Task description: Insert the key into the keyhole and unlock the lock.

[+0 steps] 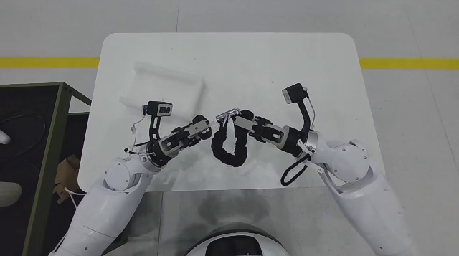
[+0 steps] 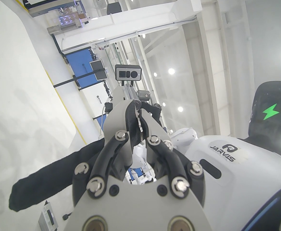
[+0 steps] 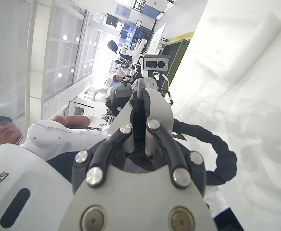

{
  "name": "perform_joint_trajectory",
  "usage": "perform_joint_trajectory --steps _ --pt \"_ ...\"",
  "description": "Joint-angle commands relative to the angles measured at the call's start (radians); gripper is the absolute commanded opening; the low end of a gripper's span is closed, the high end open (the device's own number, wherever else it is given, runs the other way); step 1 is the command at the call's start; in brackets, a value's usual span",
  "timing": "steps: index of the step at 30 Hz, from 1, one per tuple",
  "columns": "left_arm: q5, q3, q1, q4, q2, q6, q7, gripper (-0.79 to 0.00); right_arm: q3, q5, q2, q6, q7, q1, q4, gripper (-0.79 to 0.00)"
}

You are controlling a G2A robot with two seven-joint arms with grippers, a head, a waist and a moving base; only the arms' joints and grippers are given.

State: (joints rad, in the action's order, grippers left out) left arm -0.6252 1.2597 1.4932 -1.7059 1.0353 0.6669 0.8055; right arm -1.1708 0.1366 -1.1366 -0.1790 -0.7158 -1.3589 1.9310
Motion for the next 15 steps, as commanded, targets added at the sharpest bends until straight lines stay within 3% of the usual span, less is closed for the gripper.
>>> perform_joint_trajectory --steps 1,3,8,10,11,13,15 --pt "0.012 0.003 -0.002 -0.001 0.000 0.001 -0.001 -0.785 0.000 0.000 0.000 0.000 0.000 0.000 0.000 -0.785" --pt "0.165 0.034 -0.019 -0.012 -0.001 0.086 -0.021 -0.785 0.000 -0.006 0.000 0.008 0.014 -0.004 0.004 -0.785" --pt "0.368 0.038 -0.004 -0.036 0.010 0.229 -0.122 -0.785 -0.011 -0.008 0.001 0.011 0.026 -0.006 0.015 -0.785" --pt "0.453 0.041 0.001 -0.040 0.016 0.263 -0.179 -0.576 -0.014 -0.010 0.002 0.012 0.023 -0.008 0.018 -0.785" --pt "0.513 0.045 0.000 -0.042 0.019 0.284 -0.200 -0.548 -0.015 -0.011 0.002 0.013 0.022 -0.008 0.019 -0.785" --pt "0.638 0.067 0.000 -0.043 0.027 0.320 -0.283 -0.785 -0.017 -0.012 0.003 0.015 0.018 -0.010 0.022 -0.785" --pt "0.777 0.082 0.003 -0.054 0.038 0.341 -0.367 -0.785 -0.018 -0.013 0.004 0.018 0.015 -0.012 0.025 -0.785"
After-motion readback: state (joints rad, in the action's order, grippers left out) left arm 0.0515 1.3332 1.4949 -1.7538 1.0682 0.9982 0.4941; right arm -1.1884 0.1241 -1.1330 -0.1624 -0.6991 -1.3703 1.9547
